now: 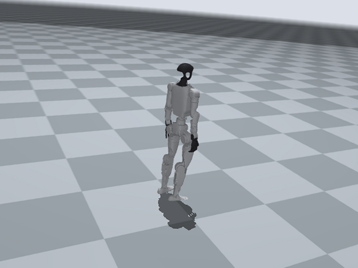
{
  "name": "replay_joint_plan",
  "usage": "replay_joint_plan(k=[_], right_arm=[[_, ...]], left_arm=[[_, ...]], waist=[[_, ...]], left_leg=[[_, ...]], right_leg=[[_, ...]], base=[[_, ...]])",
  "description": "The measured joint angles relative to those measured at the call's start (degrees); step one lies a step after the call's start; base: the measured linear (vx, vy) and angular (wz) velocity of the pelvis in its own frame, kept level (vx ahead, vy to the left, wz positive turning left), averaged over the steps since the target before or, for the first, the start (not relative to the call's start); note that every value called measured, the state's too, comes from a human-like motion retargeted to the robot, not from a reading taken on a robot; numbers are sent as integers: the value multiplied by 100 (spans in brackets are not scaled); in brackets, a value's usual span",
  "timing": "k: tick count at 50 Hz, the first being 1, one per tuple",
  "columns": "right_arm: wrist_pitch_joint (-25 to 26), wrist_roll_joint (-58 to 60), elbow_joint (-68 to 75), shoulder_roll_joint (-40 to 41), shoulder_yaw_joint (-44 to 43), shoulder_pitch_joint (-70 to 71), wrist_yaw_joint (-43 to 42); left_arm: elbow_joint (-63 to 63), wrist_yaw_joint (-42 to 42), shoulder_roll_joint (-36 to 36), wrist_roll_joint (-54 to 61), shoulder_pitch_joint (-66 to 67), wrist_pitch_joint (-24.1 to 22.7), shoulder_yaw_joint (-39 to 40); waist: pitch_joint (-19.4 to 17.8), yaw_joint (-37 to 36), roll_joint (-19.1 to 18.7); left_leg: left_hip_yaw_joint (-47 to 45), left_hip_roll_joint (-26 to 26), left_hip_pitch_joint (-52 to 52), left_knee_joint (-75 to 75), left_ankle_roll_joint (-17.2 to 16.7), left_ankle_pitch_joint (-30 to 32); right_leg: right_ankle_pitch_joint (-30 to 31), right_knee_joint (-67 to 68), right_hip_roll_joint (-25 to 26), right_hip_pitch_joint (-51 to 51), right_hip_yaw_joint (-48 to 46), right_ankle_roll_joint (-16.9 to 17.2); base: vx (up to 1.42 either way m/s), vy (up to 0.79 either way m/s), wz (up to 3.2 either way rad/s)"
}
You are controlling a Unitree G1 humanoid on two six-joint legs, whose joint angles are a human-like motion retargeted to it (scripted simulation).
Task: Walk run
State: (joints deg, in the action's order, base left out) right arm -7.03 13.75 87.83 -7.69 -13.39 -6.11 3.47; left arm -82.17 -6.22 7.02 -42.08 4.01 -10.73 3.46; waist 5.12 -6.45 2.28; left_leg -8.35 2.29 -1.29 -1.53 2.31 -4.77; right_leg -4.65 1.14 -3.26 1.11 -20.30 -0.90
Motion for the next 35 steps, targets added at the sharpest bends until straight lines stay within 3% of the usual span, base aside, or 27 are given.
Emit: replay_joint_plan(k=[35], right_arm=[[-27, 34, 12, -8, -5, 24, -34]], left_arm=[[-8, -15, 20, -13, -21, 2, -42]], waist=[[13, -6, -4]], left_leg=[[11, 3, 29, -4, 4, 21]], right_leg=[[22, 5, -6, -29, -15, -3]], base=[[0, 0, 0]])
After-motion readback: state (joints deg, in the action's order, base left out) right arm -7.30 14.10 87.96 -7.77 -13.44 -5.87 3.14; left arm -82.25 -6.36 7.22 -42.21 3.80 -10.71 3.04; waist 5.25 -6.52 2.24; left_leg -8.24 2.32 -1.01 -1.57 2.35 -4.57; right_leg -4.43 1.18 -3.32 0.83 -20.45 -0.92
